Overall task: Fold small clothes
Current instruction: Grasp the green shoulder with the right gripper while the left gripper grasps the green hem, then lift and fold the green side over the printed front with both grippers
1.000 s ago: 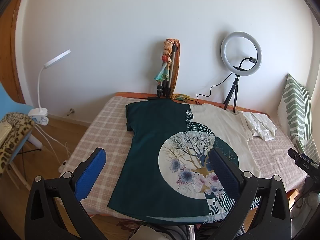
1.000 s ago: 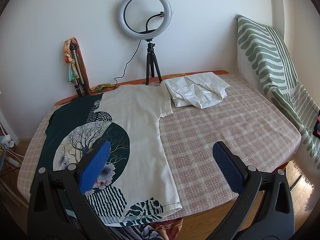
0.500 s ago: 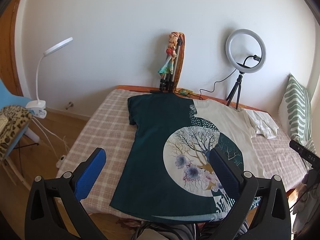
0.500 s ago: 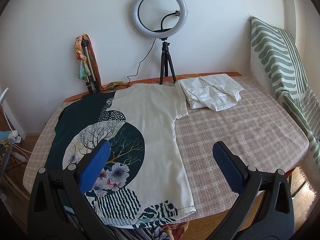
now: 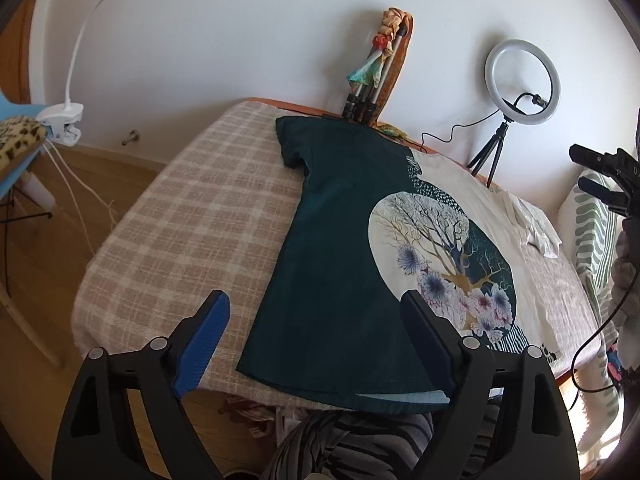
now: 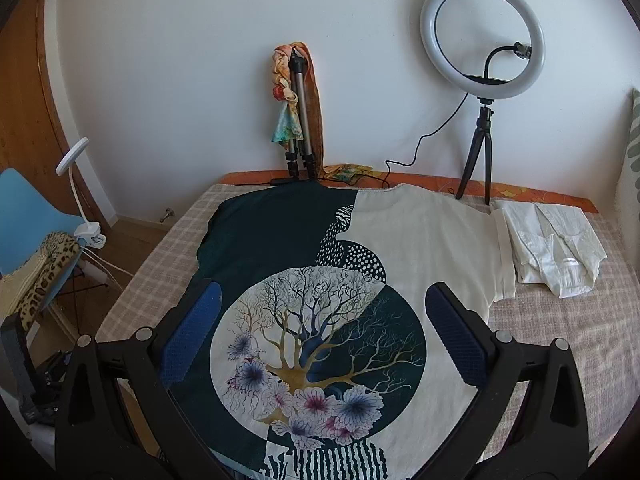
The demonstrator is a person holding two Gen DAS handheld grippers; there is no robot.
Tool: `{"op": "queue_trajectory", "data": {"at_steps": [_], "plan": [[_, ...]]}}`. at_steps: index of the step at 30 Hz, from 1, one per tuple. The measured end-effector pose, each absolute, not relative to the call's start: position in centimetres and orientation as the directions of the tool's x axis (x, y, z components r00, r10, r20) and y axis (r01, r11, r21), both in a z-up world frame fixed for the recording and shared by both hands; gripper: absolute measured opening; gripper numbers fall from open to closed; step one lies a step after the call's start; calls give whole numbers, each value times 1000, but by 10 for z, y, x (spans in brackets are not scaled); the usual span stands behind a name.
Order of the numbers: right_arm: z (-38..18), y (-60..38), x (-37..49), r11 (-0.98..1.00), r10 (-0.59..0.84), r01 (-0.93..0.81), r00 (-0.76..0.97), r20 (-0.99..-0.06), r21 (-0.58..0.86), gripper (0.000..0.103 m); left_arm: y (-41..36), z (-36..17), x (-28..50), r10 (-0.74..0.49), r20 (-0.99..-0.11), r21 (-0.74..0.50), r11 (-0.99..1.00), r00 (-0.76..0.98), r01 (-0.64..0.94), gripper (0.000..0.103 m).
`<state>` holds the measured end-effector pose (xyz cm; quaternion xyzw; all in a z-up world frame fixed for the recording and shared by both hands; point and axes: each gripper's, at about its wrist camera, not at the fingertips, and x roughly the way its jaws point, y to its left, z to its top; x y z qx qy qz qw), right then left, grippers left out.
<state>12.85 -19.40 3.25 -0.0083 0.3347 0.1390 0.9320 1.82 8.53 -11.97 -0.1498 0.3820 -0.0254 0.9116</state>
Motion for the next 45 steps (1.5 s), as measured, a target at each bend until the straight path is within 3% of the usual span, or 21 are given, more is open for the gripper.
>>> {"op": "queue_trajectory", "data": {"at_steps": [5, 7, 17, 20, 25, 28, 32, 33, 38, 40, 43, 45], "plan": [[25, -144, 169, 934, 323, -345, 694, -643, 97, 103, 94, -151, 23, -204, -708, -344, 936, 676, -78, 77], [21, -122, 187, 921, 347, -376, 669, -657, 103, 103, 97, -160, 26, -205, -703, -358, 929, 681, -90, 61], [-41, -26, 292, 882, 433, -395, 463, -774, 257, 102, 104, -179, 35, -258, -675, -392, 919, 691, -40, 59], [-67, 7, 315, 868, 438, -414, 384, -812, 273, 94, 106, -186, 36, -282, -672, -420, 907, 685, -38, 48], [-105, 57, 343, 861, 403, -444, 304, -863, 246, 92, 111, -187, 36, -299, -656, -439, 898, 693, -29, 42], [-127, 81, 355, 871, 356, -445, 280, -892, 208, 90, 114, -188, 37, -295, -660, -438, 898, 692, -35, 26], [-149, 101, 358, 872, 284, -471, 265, -922, 133, 88, 119, -191, 38, -297, -660, -446, 894, 690, -41, 16], [-152, 104, 358, 869, 267, -482, 260, -928, 115, 85, 120, -191, 39, -306, -658, -455, 890, 687, -39, 9], [-168, 113, 359, 855, 196, -518, 247, -949, 42, 68, 120, -192, 40, -327, -651, -480, 877, 685, -37, 5], [-172, 113, 361, 851, 192, -524, 241, -951, 39, 55, 119, -190, 40, -339, -646, -491, 871, 684, -32, 4], [-174, 108, 365, 854, 191, -518, 235, -953, 44, 17, 116, -185, 40, -350, -637, -495, 869, 687, -17, 3], [-172, 100, 368, 860, 226, -503, 229, -947, 83, 11, 113, -181, 40, -350, -636, -490, 872, 688, -8, 2]]}}
